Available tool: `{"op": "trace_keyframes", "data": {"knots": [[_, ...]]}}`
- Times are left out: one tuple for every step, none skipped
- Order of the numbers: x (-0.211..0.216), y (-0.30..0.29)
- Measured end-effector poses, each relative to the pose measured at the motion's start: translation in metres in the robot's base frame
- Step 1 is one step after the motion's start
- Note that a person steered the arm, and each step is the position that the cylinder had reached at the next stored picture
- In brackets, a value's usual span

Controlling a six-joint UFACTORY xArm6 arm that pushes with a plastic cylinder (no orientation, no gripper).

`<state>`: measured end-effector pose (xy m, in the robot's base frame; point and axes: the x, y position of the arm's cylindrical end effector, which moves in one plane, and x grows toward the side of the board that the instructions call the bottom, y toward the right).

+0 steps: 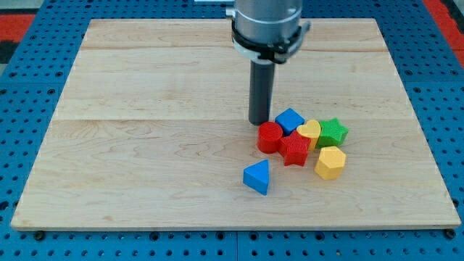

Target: Move the blue cube horizontal to the green circle on the right side

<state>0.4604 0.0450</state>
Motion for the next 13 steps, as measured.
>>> {"op": "trace_keyframes", "data": {"knots": [[0.021, 0.026], [0.025, 0.048], [0.006, 0.06], [-0.024, 0.062], [-0.037, 0.096], [-0.05, 0.127], [-0.075, 0.128], [-0.094, 0.108], [-0.098, 0.063], [-0.109, 0.037], [-0.119, 0.004], [-0.134, 0.004], [-0.141, 0.047]]}}
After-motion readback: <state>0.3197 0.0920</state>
